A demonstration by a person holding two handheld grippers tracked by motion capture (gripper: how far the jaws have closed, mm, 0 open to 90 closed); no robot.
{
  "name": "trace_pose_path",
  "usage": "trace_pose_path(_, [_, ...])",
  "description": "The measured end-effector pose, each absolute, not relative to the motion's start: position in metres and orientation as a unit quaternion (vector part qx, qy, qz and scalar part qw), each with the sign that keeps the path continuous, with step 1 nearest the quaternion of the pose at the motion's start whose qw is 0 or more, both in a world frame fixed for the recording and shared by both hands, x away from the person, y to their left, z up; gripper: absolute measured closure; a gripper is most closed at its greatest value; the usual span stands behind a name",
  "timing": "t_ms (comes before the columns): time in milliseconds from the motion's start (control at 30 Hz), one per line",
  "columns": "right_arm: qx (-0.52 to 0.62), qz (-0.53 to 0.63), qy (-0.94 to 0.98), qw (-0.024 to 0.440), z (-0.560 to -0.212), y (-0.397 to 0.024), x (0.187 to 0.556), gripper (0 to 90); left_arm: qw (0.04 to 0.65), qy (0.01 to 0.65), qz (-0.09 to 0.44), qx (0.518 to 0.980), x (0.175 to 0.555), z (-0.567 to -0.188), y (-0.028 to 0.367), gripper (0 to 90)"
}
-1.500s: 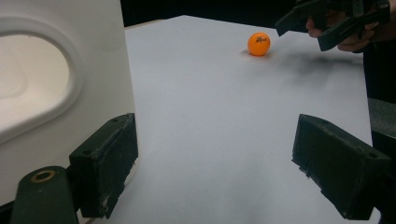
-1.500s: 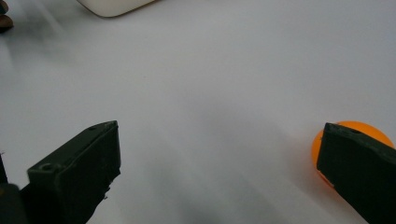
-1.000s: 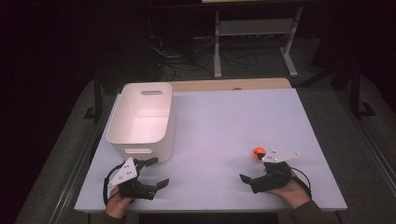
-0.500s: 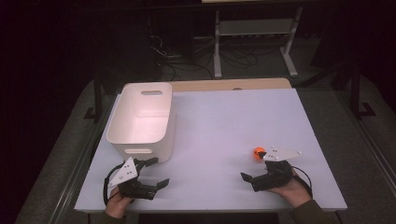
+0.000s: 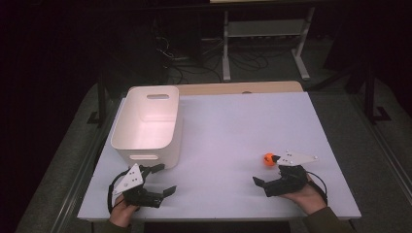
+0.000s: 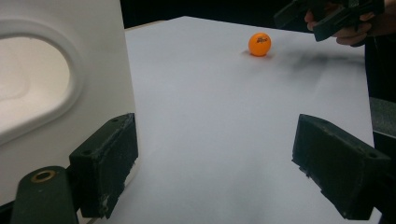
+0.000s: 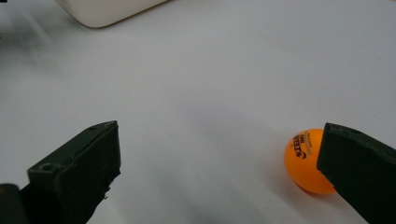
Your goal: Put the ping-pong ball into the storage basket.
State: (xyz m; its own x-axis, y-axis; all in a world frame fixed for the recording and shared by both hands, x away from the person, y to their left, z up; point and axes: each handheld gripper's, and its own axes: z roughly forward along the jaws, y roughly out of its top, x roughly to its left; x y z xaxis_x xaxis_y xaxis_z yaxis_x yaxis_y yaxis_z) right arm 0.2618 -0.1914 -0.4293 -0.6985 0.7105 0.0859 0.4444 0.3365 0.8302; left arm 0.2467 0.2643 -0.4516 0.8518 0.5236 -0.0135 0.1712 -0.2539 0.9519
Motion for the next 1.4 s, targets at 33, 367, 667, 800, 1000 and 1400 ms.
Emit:
trace_pose_path(33, [0.359, 0.45, 0.804, 0.148, -0.429, -0.191, 0.262, 0.0, 0.568, 0.224, 0.155, 0.776, 0.247, -0.452, 0.264, 14.0])
trace_pose_path(367, [0.363, 0.446, 0.803, 0.154, -0.429, -0.196, 0.264, 0.0, 0.569, 0.224, 0.156, 0.776, 0.247, -0.452, 0.265, 14.0])
trace_pose_path(667, [0.366, 0.444, 0.803, 0.157, -0.428, -0.199, 0.265, 0.0, 0.569, 0.222, 0.156, 0.776, 0.246, -0.452, 0.264, 14.0])
trace_pose_path(800, [0.369, 0.444, 0.802, 0.156, -0.428, -0.201, 0.265, 0.0, 0.568, 0.224, 0.155, 0.777, 0.247, -0.452, 0.264, 14.1])
trace_pose_path(1000, [0.372, 0.442, 0.801, 0.157, -0.428, -0.203, 0.266, 0.0, 0.568, 0.223, 0.156, 0.777, 0.247, -0.452, 0.264, 14.0])
trace_pose_path(1400, [0.378, 0.442, 0.798, 0.16, -0.428, -0.208, 0.268, 0.0, 0.567, 0.222, 0.155, 0.778, 0.247, -0.452, 0.264, 14.0])
